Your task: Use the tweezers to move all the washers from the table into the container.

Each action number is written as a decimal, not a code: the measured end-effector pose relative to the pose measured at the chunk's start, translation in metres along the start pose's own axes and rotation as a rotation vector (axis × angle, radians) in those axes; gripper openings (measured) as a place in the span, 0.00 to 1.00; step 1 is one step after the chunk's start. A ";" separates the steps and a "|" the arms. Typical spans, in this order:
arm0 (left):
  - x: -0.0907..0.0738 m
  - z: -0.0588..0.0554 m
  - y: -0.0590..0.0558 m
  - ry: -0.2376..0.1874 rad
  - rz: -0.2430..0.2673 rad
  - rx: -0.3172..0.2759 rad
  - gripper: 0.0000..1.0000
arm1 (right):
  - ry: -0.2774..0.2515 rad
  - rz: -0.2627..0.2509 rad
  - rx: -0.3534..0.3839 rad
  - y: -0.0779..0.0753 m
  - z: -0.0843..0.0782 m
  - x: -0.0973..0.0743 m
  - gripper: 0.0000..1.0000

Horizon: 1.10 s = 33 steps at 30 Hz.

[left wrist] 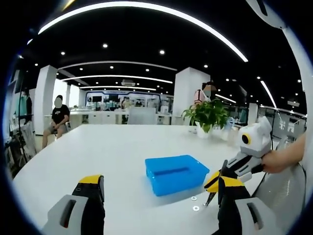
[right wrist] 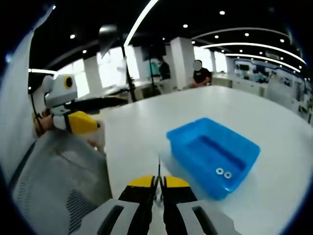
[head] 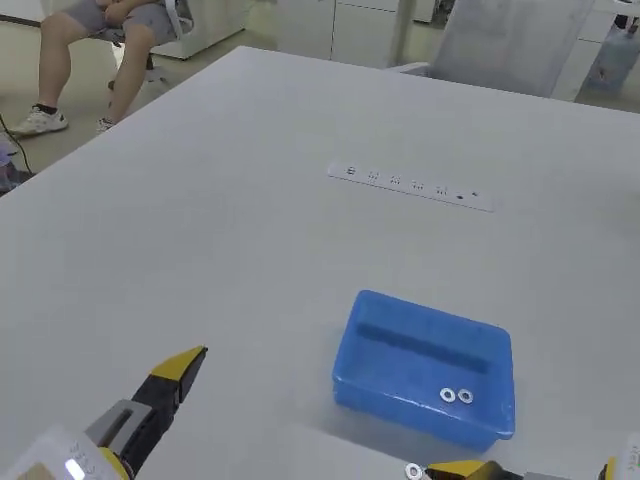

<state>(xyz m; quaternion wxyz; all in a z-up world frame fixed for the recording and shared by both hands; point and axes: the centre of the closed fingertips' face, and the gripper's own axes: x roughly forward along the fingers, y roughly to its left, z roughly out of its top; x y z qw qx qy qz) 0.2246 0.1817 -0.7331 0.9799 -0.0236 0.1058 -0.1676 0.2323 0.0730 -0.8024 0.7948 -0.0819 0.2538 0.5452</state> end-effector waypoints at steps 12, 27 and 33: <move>-0.001 0.001 0.001 -0.007 0.001 0.000 0.99 | -0.133 -0.065 0.033 -0.036 0.062 -0.020 0.03; -0.001 -0.002 0.000 0.012 -0.005 0.000 0.95 | -0.101 -0.120 0.009 -0.084 0.075 0.011 0.03; -0.002 -0.001 0.001 0.004 0.001 0.005 0.97 | -0.070 -0.116 0.035 -0.097 0.062 0.029 0.03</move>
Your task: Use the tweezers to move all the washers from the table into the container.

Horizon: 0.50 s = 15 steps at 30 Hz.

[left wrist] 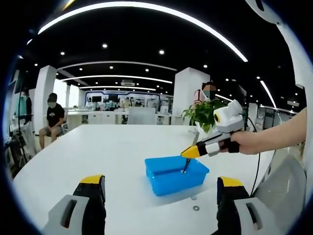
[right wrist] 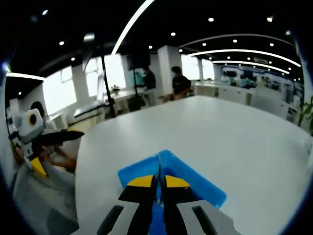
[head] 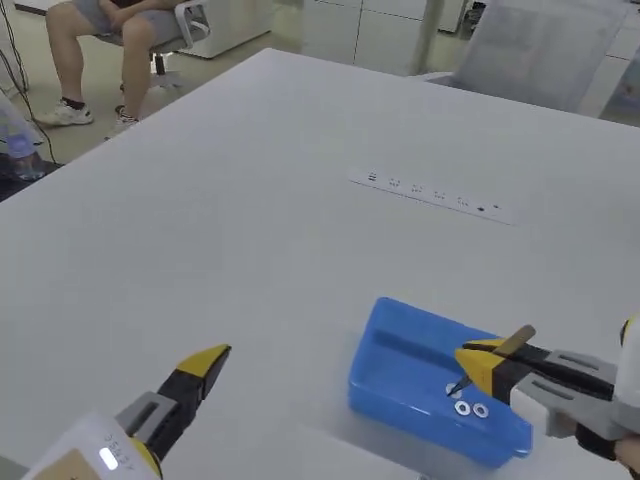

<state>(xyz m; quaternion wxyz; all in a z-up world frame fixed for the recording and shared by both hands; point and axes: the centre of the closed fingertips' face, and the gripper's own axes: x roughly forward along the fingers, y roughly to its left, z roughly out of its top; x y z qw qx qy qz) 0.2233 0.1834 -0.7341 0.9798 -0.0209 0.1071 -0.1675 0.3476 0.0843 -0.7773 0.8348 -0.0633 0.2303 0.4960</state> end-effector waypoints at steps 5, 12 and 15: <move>0.000 0.000 -0.001 0.000 -0.003 -0.003 0.96 | 0.027 -0.002 0.012 -0.007 -0.010 0.012 0.03; 0.000 0.000 -0.001 0.001 -0.004 -0.003 0.96 | 0.049 0.002 0.021 -0.008 -0.015 0.018 0.03; 0.000 0.000 -0.001 0.002 -0.005 -0.003 0.96 | 0.051 0.003 0.022 -0.007 -0.015 0.019 0.03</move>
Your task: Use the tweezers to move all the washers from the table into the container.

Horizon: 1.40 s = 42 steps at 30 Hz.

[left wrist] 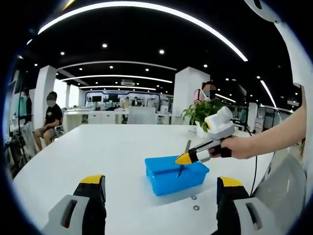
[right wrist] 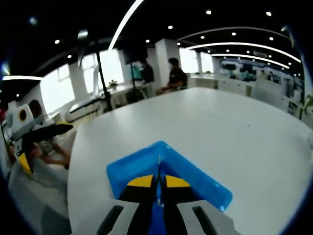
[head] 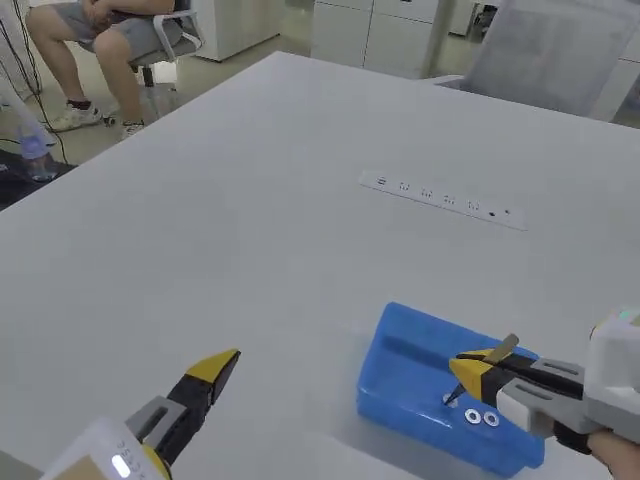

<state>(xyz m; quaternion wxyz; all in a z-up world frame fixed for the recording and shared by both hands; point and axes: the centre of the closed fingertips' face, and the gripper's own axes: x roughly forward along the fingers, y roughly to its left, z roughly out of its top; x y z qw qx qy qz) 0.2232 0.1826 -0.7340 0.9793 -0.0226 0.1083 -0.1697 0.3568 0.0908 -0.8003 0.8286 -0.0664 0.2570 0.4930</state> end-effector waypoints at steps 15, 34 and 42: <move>0.001 -0.001 -0.001 0.006 -0.003 0.001 0.95 | -0.042 -0.009 -0.019 0.009 0.021 -0.018 0.03; 0.000 -0.074 -0.020 0.422 -0.130 0.038 0.75 | -0.067 0.042 -0.027 0.056 0.018 -0.053 0.03; -0.003 -0.082 -0.022 0.465 -0.139 0.013 0.64 | -0.010 0.078 0.002 0.065 -0.012 -0.043 0.03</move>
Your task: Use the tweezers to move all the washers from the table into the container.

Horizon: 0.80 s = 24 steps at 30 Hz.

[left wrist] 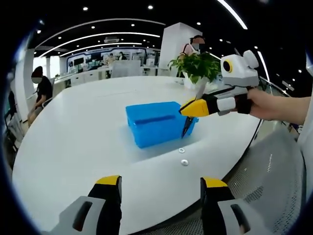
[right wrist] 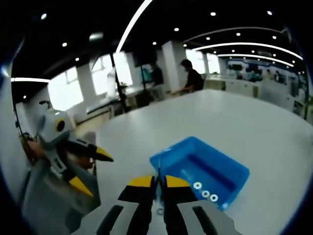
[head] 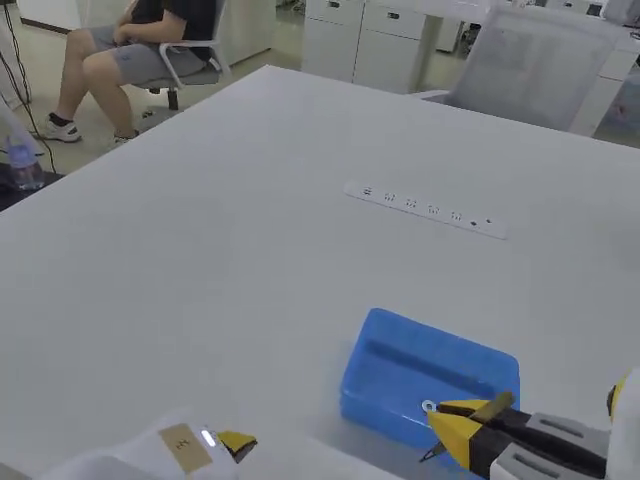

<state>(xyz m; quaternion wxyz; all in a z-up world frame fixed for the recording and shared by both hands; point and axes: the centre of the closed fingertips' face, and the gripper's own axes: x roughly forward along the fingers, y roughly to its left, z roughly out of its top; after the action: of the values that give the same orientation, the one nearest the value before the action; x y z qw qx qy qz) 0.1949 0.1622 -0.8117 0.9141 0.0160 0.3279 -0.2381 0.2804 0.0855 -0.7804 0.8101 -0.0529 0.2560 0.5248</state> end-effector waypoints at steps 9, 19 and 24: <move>-0.001 -0.003 0.001 0.019 0.009 -0.007 0.67 | 0.037 0.015 0.014 0.003 -0.017 0.005 0.04; -0.002 0.000 0.001 0.005 0.017 -0.004 0.68 | 0.076 0.017 -0.025 0.005 -0.029 0.013 0.04; -0.002 0.000 0.001 0.005 0.015 -0.006 0.67 | 0.098 0.011 -0.071 0.008 -0.033 0.015 0.04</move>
<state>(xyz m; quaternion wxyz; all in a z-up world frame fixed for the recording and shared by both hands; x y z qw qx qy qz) 0.1938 0.1636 -0.8099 0.9150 0.0162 0.3308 -0.2304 0.2664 0.0895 -0.8139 0.7912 -0.1059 0.2771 0.5348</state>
